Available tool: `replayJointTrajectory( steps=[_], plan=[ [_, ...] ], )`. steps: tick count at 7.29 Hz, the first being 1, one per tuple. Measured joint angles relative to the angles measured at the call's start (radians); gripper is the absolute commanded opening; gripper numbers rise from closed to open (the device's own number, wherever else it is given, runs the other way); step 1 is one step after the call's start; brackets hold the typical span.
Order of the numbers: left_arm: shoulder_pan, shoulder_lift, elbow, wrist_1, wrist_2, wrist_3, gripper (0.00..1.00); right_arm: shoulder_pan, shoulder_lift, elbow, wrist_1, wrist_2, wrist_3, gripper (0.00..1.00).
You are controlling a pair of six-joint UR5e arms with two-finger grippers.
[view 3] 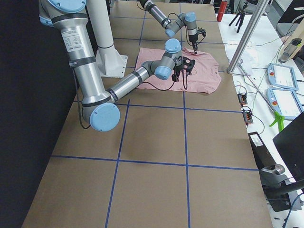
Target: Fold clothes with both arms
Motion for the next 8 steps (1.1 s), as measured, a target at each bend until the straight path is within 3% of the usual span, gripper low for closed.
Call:
replayJointTrajectory(
  steps=[3, 4, 5, 6, 8],
  plan=[
    [0.002, -0.064, 0.083, -0.046, 0.044, -0.016, 0.0, -0.001, 0.001, -0.001, 0.0, 0.0, 0.0, 1.0],
    [0.002, -0.068, 0.106, -0.07, 0.064, -0.019, 0.18, -0.002, 0.001, -0.001, 0.0, 0.0, 0.0, 1.0],
    [0.002, -0.069, 0.122, -0.086, 0.087, -0.024, 0.72, -0.002, 0.0, -0.001, 0.0, 0.0, 0.0, 1.0],
    [0.002, -0.07, 0.127, -0.094, 0.098, -0.03, 0.87, -0.002, 0.001, -0.001, 0.0, 0.0, 0.0, 1.0],
    [0.011, -0.038, 0.065, -0.104, 0.101, -0.038, 0.92, -0.009, 0.001, -0.001, 0.0, -0.004, 0.0, 1.0]
  ],
)
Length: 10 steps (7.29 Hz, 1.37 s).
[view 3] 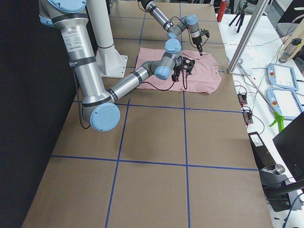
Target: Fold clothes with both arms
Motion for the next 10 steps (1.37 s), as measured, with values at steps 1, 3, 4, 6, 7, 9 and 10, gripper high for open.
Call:
replayJointTrajectory(
  steps=[1, 3, 4, 6, 7, 9, 10],
  plan=[
    [0.011, 0.058, -0.102, 0.0, -0.001, -0.01, 0.92, -0.018, -0.003, 0.003, 0.0, -0.018, 0.005, 1.0],
    [0.029, 0.154, -0.275, 0.004, -0.018, -0.04, 0.92, -0.128, -0.036, 0.038, -0.001, -0.113, 0.106, 1.0],
    [0.034, 0.228, -0.375, 0.003, -0.081, -0.044, 0.92, -0.25, -0.055, 0.062, -0.002, -0.229, 0.192, 0.98],
    [0.036, 0.34, -0.514, 0.004, -0.192, -0.048, 0.99, -0.459, -0.082, 0.118, -0.051, -0.405, 0.339, 0.88],
    [0.036, 0.359, -0.538, 0.003, -0.205, -0.056, 0.99, -0.538, -0.086, 0.167, -0.139, -0.453, 0.407, 0.78],
    [0.036, 0.368, -0.554, 0.001, -0.212, -0.07, 0.99, -0.69, -0.088, 0.242, -0.332, -0.568, 0.509, 0.77],
    [0.036, 0.368, -0.555, 0.0, -0.213, -0.073, 0.99, -0.737, -0.094, 0.261, -0.379, -0.593, 0.541, 0.77]
  ],
)
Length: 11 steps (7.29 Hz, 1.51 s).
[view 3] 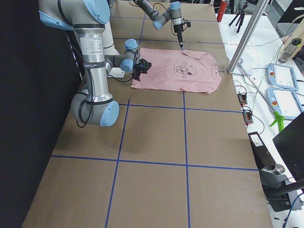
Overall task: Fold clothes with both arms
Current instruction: 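Move the right gripper down to the hem corner nearest the robot, then move the left gripper down to the other hem corner nearest the robot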
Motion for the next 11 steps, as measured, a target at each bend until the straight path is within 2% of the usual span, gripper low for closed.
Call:
replayJointTrajectory(
  steps=[3, 6, 7, 8, 9, 10, 11],
  plan=[
    [-0.001, 0.001, -0.001, -0.001, 0.0, -0.001, 0.99, -0.047, -0.016, -0.012, -0.031, -0.012, 0.103, 0.77],
    [0.0, 0.0, -0.001, -0.001, 0.0, -0.001, 0.99, -0.047, -0.024, -0.034, -0.034, -0.009, 0.115, 0.7],
    [0.0, 0.0, -0.001, -0.001, 0.0, -0.001, 0.99, -0.047, -0.03, -0.039, -0.035, -0.008, 0.115, 0.61],
    [0.0, 0.0, -0.001, -0.001, 0.0, -0.004, 0.99, -0.047, -0.035, -0.041, -0.035, -0.008, 0.115, 0.41],
    [0.0, -0.001, -0.001, -0.001, 0.0, -0.011, 0.99, -0.048, -0.037, -0.042, -0.035, -0.008, 0.116, 0.11],
    [0.0, -0.002, -0.001, -0.001, 0.0, -0.017, 0.99, -0.048, -0.037, -0.043, -0.035, -0.008, 0.117, 0.0],
    [0.0, -0.003, 0.0, -0.001, 0.0, -0.021, 0.99, -0.048, -0.038, -0.043, -0.035, -0.008, 0.117, 0.0]
  ],
)
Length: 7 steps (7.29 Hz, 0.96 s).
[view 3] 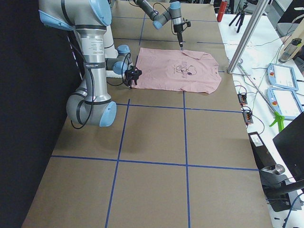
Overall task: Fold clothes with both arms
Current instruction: 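Move the left gripper down to the other hem corner nearest the robot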
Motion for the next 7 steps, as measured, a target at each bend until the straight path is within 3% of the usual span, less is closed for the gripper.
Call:
replayJointTrajectory(
  steps=[3, 5, 7],
  plan=[
    [0.0, 0.007, -0.027, 0.009, 0.004, -0.075, 0.98, -0.001, 0.001, 0.012, 0.0, 0.005, -0.001, 0.0],
    [0.071, 0.086, -0.216, 0.117, 0.08, -0.188, 0.96, 0.003, 0.0, 0.035, 0.0, 0.013, -0.004, 0.0],
    [0.239, 0.234, -0.49, 0.372, 0.259, -0.241, 0.96, 0.007, -0.001, 0.045, 0.001, 0.025, -0.011, 0.0]
  ],
)
